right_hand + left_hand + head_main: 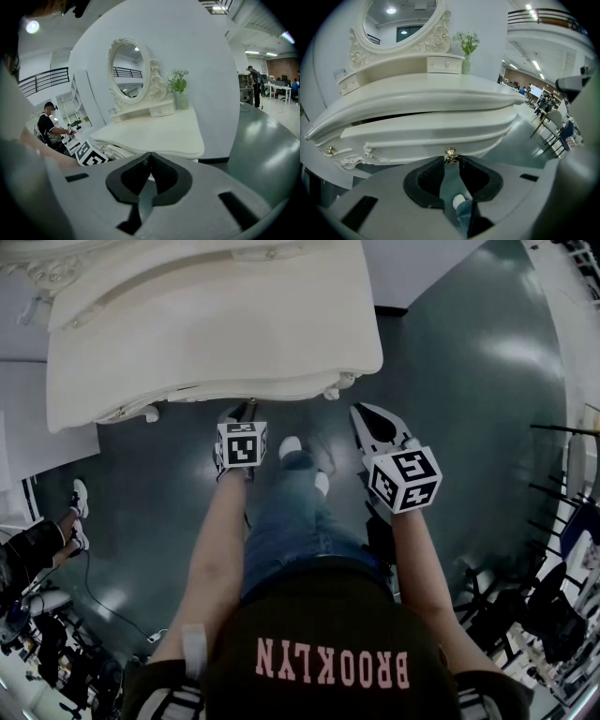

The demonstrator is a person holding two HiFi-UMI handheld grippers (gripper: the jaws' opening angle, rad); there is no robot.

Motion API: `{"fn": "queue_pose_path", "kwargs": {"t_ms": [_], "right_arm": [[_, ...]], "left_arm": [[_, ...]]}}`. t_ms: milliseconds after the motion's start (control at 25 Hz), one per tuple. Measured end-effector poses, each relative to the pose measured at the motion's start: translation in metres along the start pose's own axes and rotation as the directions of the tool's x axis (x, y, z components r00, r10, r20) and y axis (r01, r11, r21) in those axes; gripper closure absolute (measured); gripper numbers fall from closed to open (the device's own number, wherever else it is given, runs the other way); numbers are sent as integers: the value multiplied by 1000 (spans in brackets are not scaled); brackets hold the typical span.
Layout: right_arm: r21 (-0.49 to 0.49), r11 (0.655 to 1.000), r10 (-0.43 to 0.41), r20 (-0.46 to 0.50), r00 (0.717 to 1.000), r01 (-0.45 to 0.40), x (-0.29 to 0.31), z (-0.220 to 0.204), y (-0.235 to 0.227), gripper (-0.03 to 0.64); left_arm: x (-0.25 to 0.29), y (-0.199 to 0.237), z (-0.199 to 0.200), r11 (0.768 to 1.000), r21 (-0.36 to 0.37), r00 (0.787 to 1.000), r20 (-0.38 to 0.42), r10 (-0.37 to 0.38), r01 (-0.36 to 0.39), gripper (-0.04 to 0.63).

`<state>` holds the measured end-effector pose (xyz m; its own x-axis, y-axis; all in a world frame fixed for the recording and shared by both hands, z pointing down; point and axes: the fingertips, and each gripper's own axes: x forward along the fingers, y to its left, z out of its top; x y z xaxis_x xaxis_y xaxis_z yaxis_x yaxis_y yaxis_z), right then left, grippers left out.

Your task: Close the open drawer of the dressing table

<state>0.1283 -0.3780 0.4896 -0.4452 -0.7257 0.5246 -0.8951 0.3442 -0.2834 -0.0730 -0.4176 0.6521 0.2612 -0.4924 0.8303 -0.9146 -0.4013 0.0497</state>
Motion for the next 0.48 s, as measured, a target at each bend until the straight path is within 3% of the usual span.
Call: {"fn": "queue_pose_path", "kwargs": {"t_ms": [480], "right_arm": [[11,1000,-16,-5,1000,16,19,10,-7,621]], "left_arm": [[13,7,18,1000,5,1000,-9,-22,22,500]]}}
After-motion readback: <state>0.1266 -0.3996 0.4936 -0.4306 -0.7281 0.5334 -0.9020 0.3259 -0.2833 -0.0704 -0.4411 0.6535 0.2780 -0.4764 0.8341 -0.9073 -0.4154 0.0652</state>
